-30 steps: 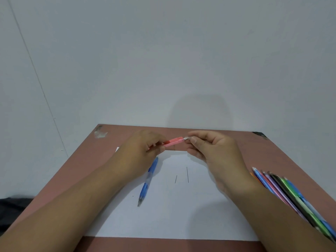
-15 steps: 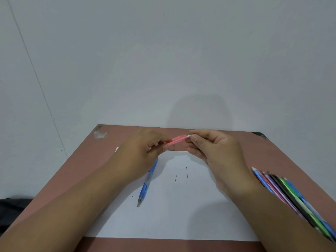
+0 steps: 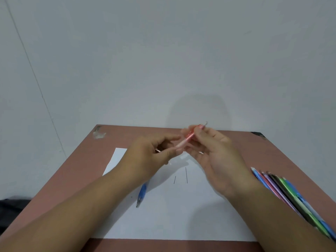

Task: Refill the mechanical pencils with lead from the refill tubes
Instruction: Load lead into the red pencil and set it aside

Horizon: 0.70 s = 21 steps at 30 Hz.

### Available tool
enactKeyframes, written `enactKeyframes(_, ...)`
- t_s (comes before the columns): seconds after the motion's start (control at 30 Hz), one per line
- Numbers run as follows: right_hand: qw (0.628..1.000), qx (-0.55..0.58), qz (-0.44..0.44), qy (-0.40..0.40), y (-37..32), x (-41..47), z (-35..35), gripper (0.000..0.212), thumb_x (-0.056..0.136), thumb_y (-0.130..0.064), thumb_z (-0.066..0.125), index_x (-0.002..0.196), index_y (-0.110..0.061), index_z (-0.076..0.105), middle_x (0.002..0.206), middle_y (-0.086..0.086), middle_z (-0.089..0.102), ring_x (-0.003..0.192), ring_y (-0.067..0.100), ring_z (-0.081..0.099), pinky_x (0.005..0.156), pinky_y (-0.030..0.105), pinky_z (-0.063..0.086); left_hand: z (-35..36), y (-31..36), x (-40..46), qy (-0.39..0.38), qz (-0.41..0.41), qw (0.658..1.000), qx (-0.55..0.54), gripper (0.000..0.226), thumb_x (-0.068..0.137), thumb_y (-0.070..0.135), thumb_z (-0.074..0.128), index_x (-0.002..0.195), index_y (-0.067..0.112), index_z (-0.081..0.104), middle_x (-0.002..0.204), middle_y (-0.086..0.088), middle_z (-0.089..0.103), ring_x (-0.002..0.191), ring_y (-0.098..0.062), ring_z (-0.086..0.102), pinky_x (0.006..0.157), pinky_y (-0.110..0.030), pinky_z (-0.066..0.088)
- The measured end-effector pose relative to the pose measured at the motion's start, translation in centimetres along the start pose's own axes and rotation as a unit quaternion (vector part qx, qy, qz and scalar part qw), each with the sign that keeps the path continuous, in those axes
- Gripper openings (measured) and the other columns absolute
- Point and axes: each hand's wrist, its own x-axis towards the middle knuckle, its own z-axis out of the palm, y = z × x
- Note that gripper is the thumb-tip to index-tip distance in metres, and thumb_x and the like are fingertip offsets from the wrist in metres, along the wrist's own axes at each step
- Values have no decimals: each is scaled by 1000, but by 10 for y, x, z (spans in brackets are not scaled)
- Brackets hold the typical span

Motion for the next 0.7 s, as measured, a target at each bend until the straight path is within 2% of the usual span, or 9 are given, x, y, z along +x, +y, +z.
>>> enactKeyframes(0.07, 995, 91, 5, 43, -5, 3, -1, 16, 103, -15, 55, 106, -2, 62, 104, 22, 75, 103, 32, 74, 89, 41, 60, 0, 0, 0, -9, -51, 997, -58, 16, 92, 28, 69, 104, 25, 78, 82, 4, 75, 69, -6, 65, 65, -16, 51)
enactKeyframes(0.1, 991, 125, 7, 56, -7, 4, -2, 14, 103, -15, 53, 104, -3, 60, 100, 23, 75, 100, 35, 74, 85, 41, 61, 0, 0, 0, -14, -65, 994, -84, 18, 94, 30, 65, 101, 22, 80, 83, -1, 75, 71, -9, 65, 64, -21, 53)
enactKeyframes(0.2, 976, 203, 18, 73, -12, 7, -7, 12, 102, -16, 50, 97, -8, 57, 77, 14, 69, 75, 28, 74, 70, 38, 62, -2, -2, -1, -38, -81, 987, -131, 36, 90, 43, 57, 97, 17, 81, 85, -9, 75, 73, -17, 63, 62, -28, 53)
enactKeyframes(0.27, 965, 253, 21, 71, -14, 10, -11, 12, 99, -17, 48, 92, -11, 55, 69, 7, 52, 55, 21, 57, 61, 32, 55, -2, 0, -3, -54, -80, 987, -129, 40, 90, 45, 55, 96, 16, 81, 87, -10, 74, 74, -17, 63, 62, -28, 52)
enactKeyframes(0.3, 961, 268, 22, 61, -15, 11, -14, 14, 98, -20, 47, 89, -12, 54, 67, 4, 45, 52, 18, 46, 56, 29, 48, -2, 1, -4, -60, -80, 987, -127, 40, 90, 45, 54, 95, 16, 81, 86, -10, 74, 74, -16, 62, 62, -27, 51)
enactKeyframes(0.37, 968, 250, 16, 22, -19, 10, -18, 25, 98, -31, 45, 81, -14, 51, 64, 1, 35, 51, 16, 33, 50, 27, 34, -1, 5, -6, -69, -80, 987, -122, 42, 88, 45, 53, 94, 15, 81, 83, -8, 73, 72, -12, 61, 60, -25, 49)
enactKeyframes(0.47, 983, 177, -12, -41, -25, 5, -20, 44, 99, -46, 38, 71, -14, 48, 59, 1, 27, 50, 17, 26, 49, 28, 26, 1, 11, -9, -88, -73, 988, -106, 42, 87, 46, 52, 94, 16, 81, 81, -6, 73, 68, -8, 58, 58, -25, 47)
enactKeyframes(0.53, 981, 184, -18, -59, -26, 2, -18, 47, 98, -48, 36, 67, -13, 45, 58, 2, 25, 50, 17, 23, 49, 28, 24, 1, 12, -9, -105, -70, 987, -98, 41, 89, 47, 53, 94, 18, 81, 82, -4, 73, 68, -8, 56, 59, -27, 45)
enactKeyframes(0.7, 970, 239, -10, -45, -26, -2, -16, 43, 95, -44, 38, 65, -14, 40, 60, 1, 21, 51, 17, 19, 50, 28, 23, 3, 12, -10, -165, -82, 975, -124, 41, 98, 49, 54, 101, 17, 79, 88, -7, 73, 66, -13, 53, 58, -29, 42)
